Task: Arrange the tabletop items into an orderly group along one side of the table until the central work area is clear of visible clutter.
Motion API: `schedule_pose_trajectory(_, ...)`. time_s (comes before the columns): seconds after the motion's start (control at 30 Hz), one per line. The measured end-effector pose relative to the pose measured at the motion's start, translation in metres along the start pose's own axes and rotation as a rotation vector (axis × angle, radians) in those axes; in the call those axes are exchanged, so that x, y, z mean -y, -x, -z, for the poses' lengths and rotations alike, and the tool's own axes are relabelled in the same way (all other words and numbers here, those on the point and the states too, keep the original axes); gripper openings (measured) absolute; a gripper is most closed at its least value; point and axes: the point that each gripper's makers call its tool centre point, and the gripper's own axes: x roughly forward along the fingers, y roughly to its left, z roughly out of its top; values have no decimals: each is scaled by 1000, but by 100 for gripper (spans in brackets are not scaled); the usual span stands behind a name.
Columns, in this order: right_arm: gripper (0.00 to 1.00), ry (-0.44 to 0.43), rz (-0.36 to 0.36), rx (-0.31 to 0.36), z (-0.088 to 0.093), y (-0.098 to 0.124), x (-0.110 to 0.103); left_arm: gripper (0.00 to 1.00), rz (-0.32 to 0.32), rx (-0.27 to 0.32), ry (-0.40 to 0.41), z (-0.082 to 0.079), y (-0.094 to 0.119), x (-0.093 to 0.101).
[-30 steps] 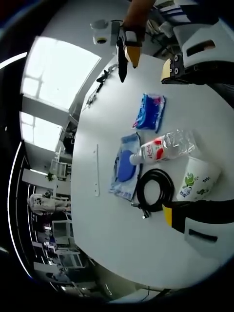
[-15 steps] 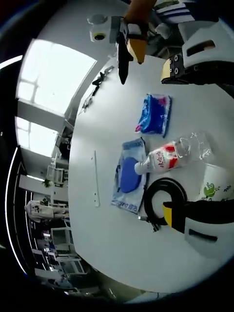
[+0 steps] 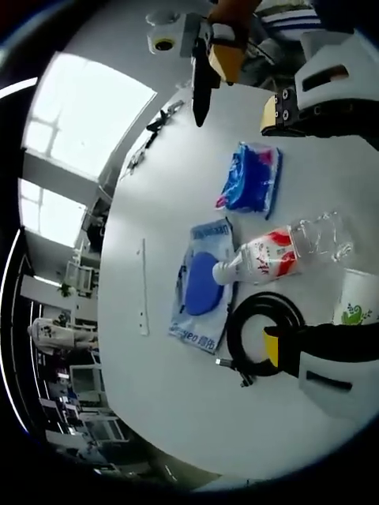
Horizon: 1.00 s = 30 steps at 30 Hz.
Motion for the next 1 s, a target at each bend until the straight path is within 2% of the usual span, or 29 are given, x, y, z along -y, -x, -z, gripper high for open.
schedule_pose_trajectory(0.37,90,-20,7,1,2,3,5,97,-27,-42,57,6,-18,0)
schedule_pose_trajectory(0.6,90,-38,16,7,4,6,11,90,-71,-92,103,17,-33,-8)
schedule_pose_trajectory(0.73,90,-51,27,12,5,9,18,88,-81,-121,115,22,-42,-5)
schedule_pose_trajectory(1.0,90,-76,37,20,7,12,24,89,-95,-120,138,21,-50,-3)
